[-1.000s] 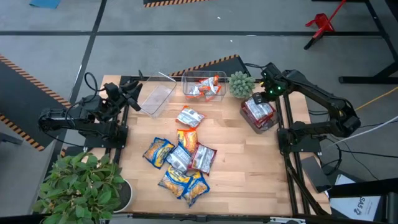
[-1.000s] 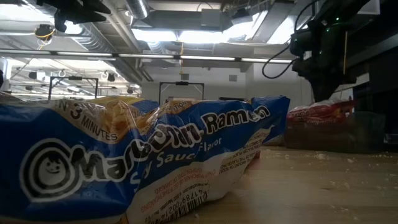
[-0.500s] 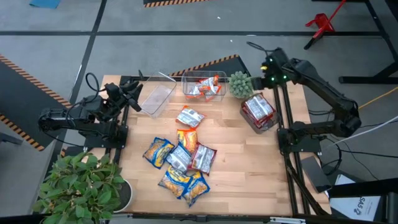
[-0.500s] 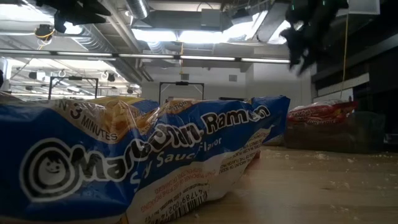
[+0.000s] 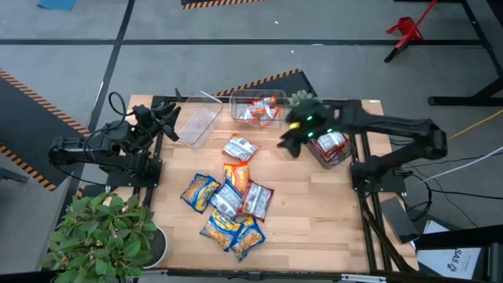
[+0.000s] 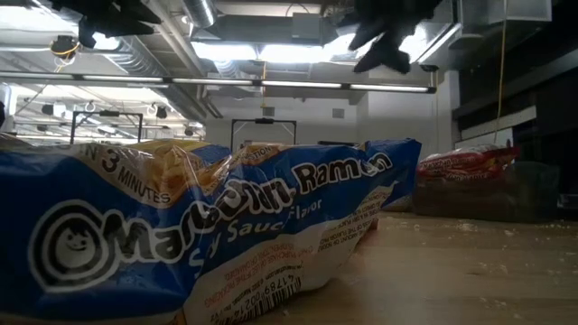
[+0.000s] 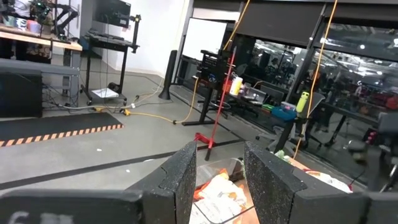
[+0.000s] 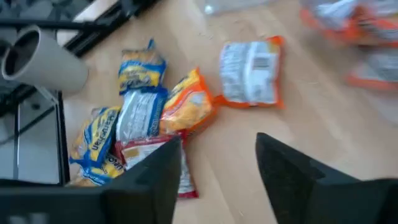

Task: Sort Maruchan noodles
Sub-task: Put the red noodle pack into the transparent black bin

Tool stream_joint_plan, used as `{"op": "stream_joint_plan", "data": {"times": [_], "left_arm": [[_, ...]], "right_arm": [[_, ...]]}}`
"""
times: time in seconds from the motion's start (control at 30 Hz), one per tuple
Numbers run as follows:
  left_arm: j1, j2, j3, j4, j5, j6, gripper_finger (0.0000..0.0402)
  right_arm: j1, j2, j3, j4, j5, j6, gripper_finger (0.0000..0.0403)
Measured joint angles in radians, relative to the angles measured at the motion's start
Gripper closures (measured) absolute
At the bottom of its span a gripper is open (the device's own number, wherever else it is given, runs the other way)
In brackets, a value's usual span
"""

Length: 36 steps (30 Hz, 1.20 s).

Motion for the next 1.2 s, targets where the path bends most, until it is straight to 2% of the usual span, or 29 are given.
{"op": "stream_joint_plan", "data": {"times": [0.1,0.27,0.33,0.43,0.67,0.83,1.0,1.1,1.2], "left_arm": [[0.0,0.0,0.0,-0.005,0.0,0.0,0.0274],[0.0,0.0,0.0,-0.023,0.001,-0.001,0.0274],[0.0,0.0,0.0,-0.038,0.001,-0.006,0.0274],[0.0,0.0,0.0,-0.047,0.006,-0.009,0.0274],[0.0,0.0,0.0,-0.087,0.009,-0.031,0.0274],[0.0,0.0,0.0,-0.107,0.023,-0.035,0.0274],[0.0,0.0,0.0,-0.107,0.031,-0.037,0.0274],[0.0,0.0,0.0,-0.107,0.031,-0.037,0.0274],[0.0,0.0,0.0,-0.107,0.031,-0.037,0.0274]], "right_arm": [[0.026,0.092,-0.019,0.055,-0.062,-0.004,0.0153],[0.032,0.277,-0.022,0.136,-0.256,-0.075,0.008],[0.039,0.352,-0.022,0.195,-0.306,-0.103,0.0062],[0.043,0.455,-0.022,0.241,-0.319,-0.13,0.005],[0.057,0.63,-0.022,0.325,-0.429,-0.137,0.0047],[0.106,0.677,-0.02,0.396,-0.484,-0.157,0.0047],[0.156,0.703,-0.019,0.479,-0.489,-0.181,0.0048],[0.165,0.714,-0.018,0.488,-0.488,-0.18,0.007],[0.165,0.717,-0.018,0.484,-0.478,-0.18,0.0124]]}}
